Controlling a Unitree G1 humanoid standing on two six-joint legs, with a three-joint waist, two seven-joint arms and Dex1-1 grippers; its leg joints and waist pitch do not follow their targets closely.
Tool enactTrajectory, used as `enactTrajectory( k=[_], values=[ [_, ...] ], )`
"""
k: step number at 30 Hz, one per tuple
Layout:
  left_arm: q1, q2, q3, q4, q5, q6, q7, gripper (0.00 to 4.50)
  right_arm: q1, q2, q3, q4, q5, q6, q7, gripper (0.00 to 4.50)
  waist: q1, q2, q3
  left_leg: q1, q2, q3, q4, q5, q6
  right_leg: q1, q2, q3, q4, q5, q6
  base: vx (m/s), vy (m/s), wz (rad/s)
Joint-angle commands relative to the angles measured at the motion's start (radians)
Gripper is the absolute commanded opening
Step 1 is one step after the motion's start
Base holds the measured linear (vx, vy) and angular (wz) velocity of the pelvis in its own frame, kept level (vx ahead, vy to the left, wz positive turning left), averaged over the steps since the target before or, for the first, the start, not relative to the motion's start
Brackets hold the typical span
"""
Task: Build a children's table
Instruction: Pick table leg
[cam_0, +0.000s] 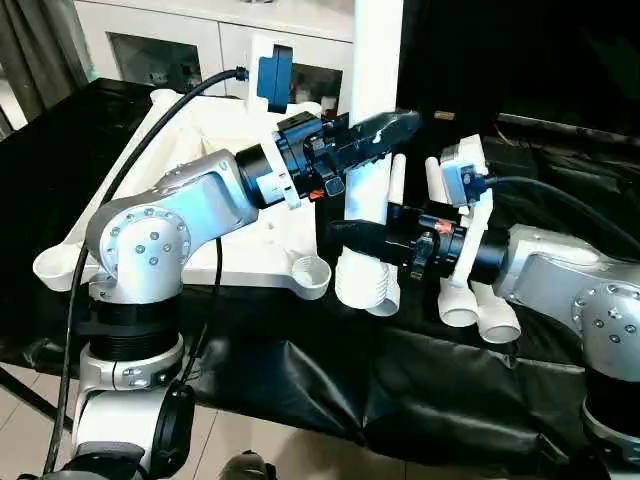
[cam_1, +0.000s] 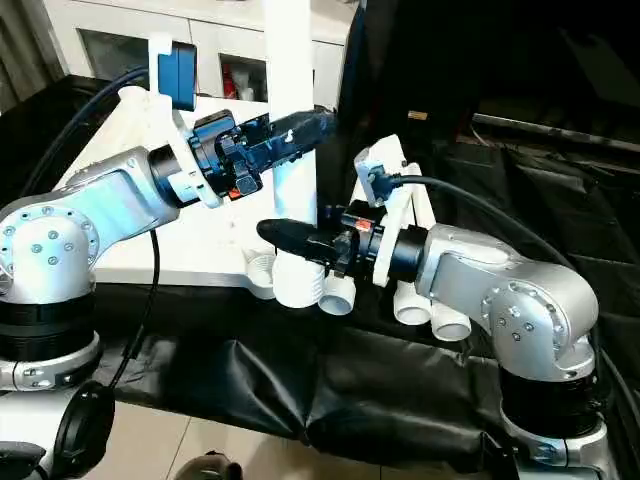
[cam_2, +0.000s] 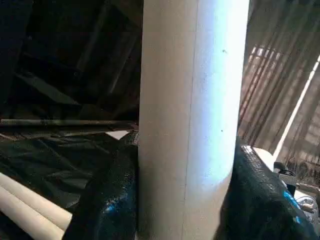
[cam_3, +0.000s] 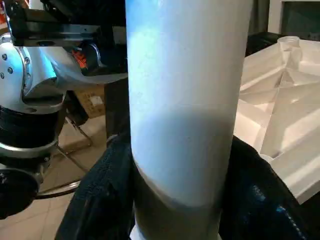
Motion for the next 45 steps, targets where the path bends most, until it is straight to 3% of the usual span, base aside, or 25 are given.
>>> enactTrajectory(
  k=[1, 5, 6, 9, 10, 12, 14, 17, 18, 24, 29, 31, 34, 40, 45],
  values=[
    [-0.017, 0.001, 0.002, -0.019, -0.027, -0.019, -0.03, 1.86, 0.012, -0.011, 0.002, 0.026, -0.015, 0.014, -0.032, 1.9, -0.001, 0.011, -0.081, 0.029, 0.094, -0.052, -0.08, -0.277, -0.081, 0.036, -0.126, 0.07, -0.099, -0.454, -0.027, 0.0, 0.0, 0.0],
    [-0.014, 0.0, -0.008, -0.025, 0.009, -0.023, 0.011, 1.86, 0.008, 0.002, 0.005, 0.038, -0.027, 0.002, -0.042, 1.88, -0.001, 0.01, -0.082, 0.028, 0.094, -0.052, -0.081, -0.272, -0.08, 0.035, -0.126, 0.069, -0.097, -0.449, -0.028, 0.0, 0.0, 0.0],
    [-0.018, -0.002, -0.009, -0.018, 0.021, -0.018, 0.035, 2.42, 0.007, 0.004, 0.005, 0.039, -0.029, 0.001, -0.044, 1.88, -0.002, 0.01, -0.081, 0.028, 0.094, -0.052, -0.081, -0.274, -0.08, 0.035, -0.125, 0.069, -0.097, -0.45, -0.027, 0.0, 0.0, 0.0],
    [-0.032, -0.022, -0.009, 0.023, 0.072, -0.001, 0.143, 2.62, 0.004, 0.013, 0.006, 0.047, -0.044, -0.011, -0.062, 1.88, 0.0, 0.01, -0.081, 0.031, 0.095, -0.052, -0.08, -0.285, -0.088, 0.032, -0.125, 0.069, -0.099, -0.454, -0.026, 0.0, 0.0, 0.0],
    [-0.032, -0.021, -0.015, 0.02, 0.081, -0.004, 0.146, 2.76, 0.003, 0.013, 0.007, 0.047, -0.045, -0.012, -0.063, 1.88, -0.002, 0.009, -0.081, 0.028, 0.094, -0.054, -0.083, -0.283, -0.088, 0.037, -0.124, 0.068, -0.099, -0.457, -0.013, 0.0, 0.0, 0.0],
    [-0.037, -0.024, -0.048, 0.01, 0.159, -0.018, 0.217, 3.0, 0.002, 0.017, 0.008, 0.051, -0.056, -0.019, -0.075, 1.88, -0.003, 0.008, -0.082, 0.027, 0.094, -0.055, -0.083, -0.276, -0.088, 0.037, -0.124, 0.069, -0.098, -0.457, 0.0, 0.0, 0.0, 0.0],
    [-0.045, -0.044, -0.053, 0.017, 0.201, -0.031, 0.28, 3.04, -0.001, 0.021, 0.01, 0.056, -0.065, -0.025, -0.085, 1.88, -0.001, 0.008, -0.082, 0.028, 0.094, -0.052, -0.08, -0.266, -0.082, 0.036, -0.124, 0.07, -0.1, -0.447, 0.006, 0.0, 0.0, 0.0],
    [-0.044, -0.074, -0.043, 0.005, 0.179, -0.039, 0.299, 3.05, -0.004, 0.021, 0.017, 0.061, -0.078, -0.034, -0.093, 1.88, 0.0, 0.006, -0.084, 0.021, 0.093, -0.052, -0.079, -0.239, -0.076, 0.041, -0.126, 0.069, -0.097, -0.426, 0.0, 0.0, 0.0, 0.0],
    [-0.044, -0.078, -0.043, 0.003, 0.179, -0.041, 0.304, 2.8, -0.004, 0.021, 0.018, 0.063, -0.079, -0.035, -0.093, 1.88, 0.0, 0.005, -0.084, 0.02, 0.092, -0.052, -0.077, -0.232, -0.07, 0.04, -0.124, 0.069, -0.095, -0.414, -0.007, 0.0, 0.0, 0.0],
    [-0.038, -0.119, -0.035, -0.004, 0.163, -0.042, 0.316, 2.4, -0.01, 0.026, 0.026, 0.072, -0.101, -0.049, -0.104, 1.88, -0.001, 0.005, -0.085, 0.02, 0.093, -0.05, -0.077, -0.218, -0.062, 0.041, -0.122, 0.069, -0.09, -0.377, -0.029, 0.0, 0.0, 0.0],
    [-0.042, -0.126, -0.029, 0.0, 0.18, -0.058, 0.339, 1.96, -0.014, 0.023, 0.038, 0.072, -0.118, -0.056, -0.107, 1.88, -0.002, 0.005, -0.083, 0.023, 0.093, -0.05, -0.078, -0.238, -0.064, 0.039, -0.122, 0.068, -0.097, -0.417, -0.017, 0.0, 0.0, 0.0],
    [-0.046, -0.11, -0.041, 0.002, 0.2, -0.072, 0.327, 1.93, -0.016, 0.024, 0.054, 0.077, -0.153, -0.099, -0.107, 1.88, -0.004, 0.003, -0.081, 0.024, 0.092, -0.05, -0.079, -0.248, -0.067, 0.037, -0.122, 0.067, -0.101, -0.44, -0.005, 0.0, 0.0, 0.0],
    [-0.049, -0.09, -0.061, -0.001, 0.215, -0.086, 0.294, 1.84, -0.02, 0.025, 0.048, 0.088, -0.141, -0.094, -0.093, 2.57, -0.005, 0.002, -0.081, 0.024, 0.091, -0.05, -0.078, -0.247, -0.063, 0.037, -0.123, 0.067, -0.103, -0.464, 0.008, 0.0, 0.0, 0.0],
    [-0.055, -0.017, -0.138, -0.026, 0.237, -0.091, 0.178, 1.83, -0.026, -0.047, 0.07, 0.082, -0.124, -0.055, -0.013, 2.83, -0.004, -0.001, -0.079, 0.028, 0.091, -0.05, -0.079, -0.257, -0.062, 0.033, -0.122, 0.068, -0.105, -0.492, 0.031, 0.0, 0.0, 0.0],
    [-0.056, 0.004, -0.161, -0.036, 0.232, -0.085, 0.137, 1.82, -0.028, -0.076, 0.076, 0.089, -0.107, -0.043, 0.029, 2.87, -0.003, -0.004, -0.082, 0.021, 0.092, -0.048, -0.076, -0.223, -0.055, 0.037, -0.125, 0.068, -0.098, -0.452, 0.001, 0.0, 0.0, 0.0]
  ],
)
